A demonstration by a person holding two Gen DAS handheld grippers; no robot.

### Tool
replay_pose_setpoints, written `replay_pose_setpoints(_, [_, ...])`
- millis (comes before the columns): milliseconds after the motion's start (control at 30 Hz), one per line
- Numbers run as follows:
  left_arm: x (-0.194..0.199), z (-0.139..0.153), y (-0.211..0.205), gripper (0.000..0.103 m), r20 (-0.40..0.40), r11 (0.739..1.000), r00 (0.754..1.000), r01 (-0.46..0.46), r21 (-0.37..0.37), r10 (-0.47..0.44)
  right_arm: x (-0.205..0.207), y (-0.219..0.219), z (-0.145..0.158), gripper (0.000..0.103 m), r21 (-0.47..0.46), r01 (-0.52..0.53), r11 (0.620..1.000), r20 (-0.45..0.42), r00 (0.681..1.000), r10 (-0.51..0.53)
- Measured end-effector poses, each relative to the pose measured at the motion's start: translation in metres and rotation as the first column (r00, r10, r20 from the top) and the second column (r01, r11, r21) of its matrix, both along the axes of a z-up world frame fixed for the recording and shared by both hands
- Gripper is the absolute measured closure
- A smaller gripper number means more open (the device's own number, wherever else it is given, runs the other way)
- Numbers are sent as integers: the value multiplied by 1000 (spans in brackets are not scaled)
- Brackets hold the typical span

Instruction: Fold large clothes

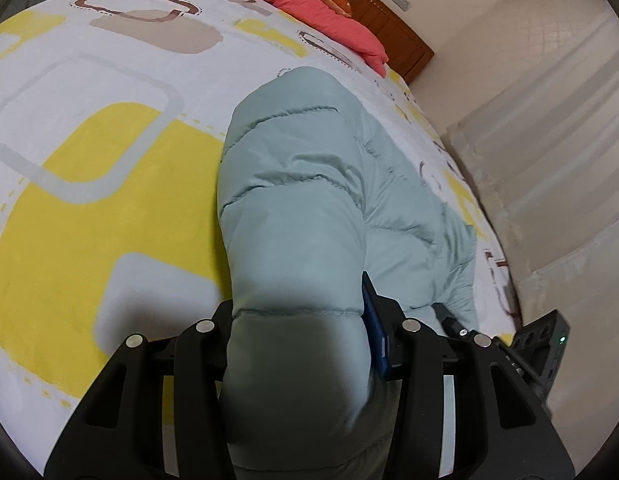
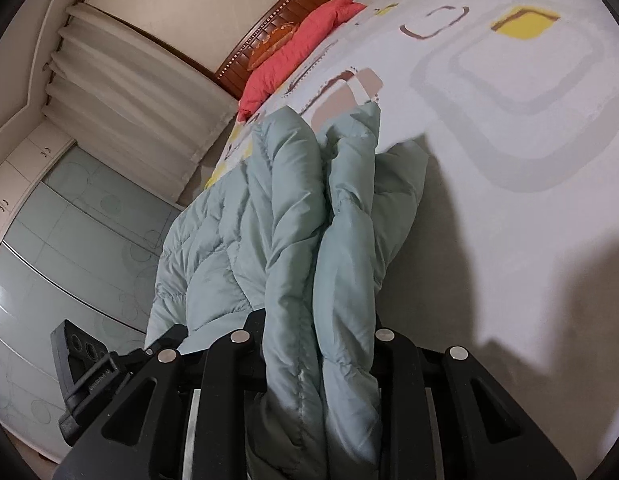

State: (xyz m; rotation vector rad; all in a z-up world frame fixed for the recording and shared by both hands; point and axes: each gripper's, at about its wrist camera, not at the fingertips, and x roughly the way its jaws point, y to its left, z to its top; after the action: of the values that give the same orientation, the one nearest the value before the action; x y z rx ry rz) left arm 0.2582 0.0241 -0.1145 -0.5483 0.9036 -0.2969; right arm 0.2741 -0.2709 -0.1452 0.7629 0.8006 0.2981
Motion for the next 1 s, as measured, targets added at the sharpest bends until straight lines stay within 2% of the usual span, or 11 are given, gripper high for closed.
replay_pose_setpoints(167, [1,0,-6,53,21,999,1000,11,37,-12,-3,-7,-3,77,3,7,1000,-5,1000,-7])
replay_pose_setpoints(233, [2,-1,-5,47,22,1000,1000,12,27,-13,-3,-8,-2,72,3,5,1000,-7,1000,-5])
replay_pose_setpoints(333, [0,-2,2,35,8,1000,1000,20,-13,-19,-11,-9,2,54,-19,1,1000,-21,1000,-2])
replay_pose_setpoints(367, [-1,-1,5,33,5,999,1000,25,-26,-25,-12,-10,3,40,-25,-2,1000,-23,1000,1])
replay_pose_setpoints(400, [-3,0,10,29,5,999,1000,30,-43,-30,-13,-12,5,34,-33,-1,999,-23,1000,0])
replay_pose_setpoints(533, [-3,8,28,24,12,993,1000,21,-120,-20,-19,-28,18,31,-38,3,999,5,1000,-3])
replay_pose_setpoints(633, [13,12,33,23,5,993,1000,-2,-114,3,-7,-39,28,29,-41,27,999,12,1000,-27])
replay_pose_setpoints(800, [46,12,24,23,-25,996,1000,1,-91,-4,31,-46,21,28,30,40,999,-51,998,-38])
replay_pose_setpoints(867, [54,10,17,24,-34,998,999,0,-57,-2,43,-44,14,28,44,42,998,-75,996,-39])
replay_pose_setpoints(933, [58,6,11,39,-52,1000,999,-4,4,5,50,-41,6,49,37,45,998,-97,994,-41])
replay_pose_setpoints(1000, [59,1,8,44,-59,1000,998,-5,29,7,53,-39,-4,65,59,42,997,-120,992,-34])
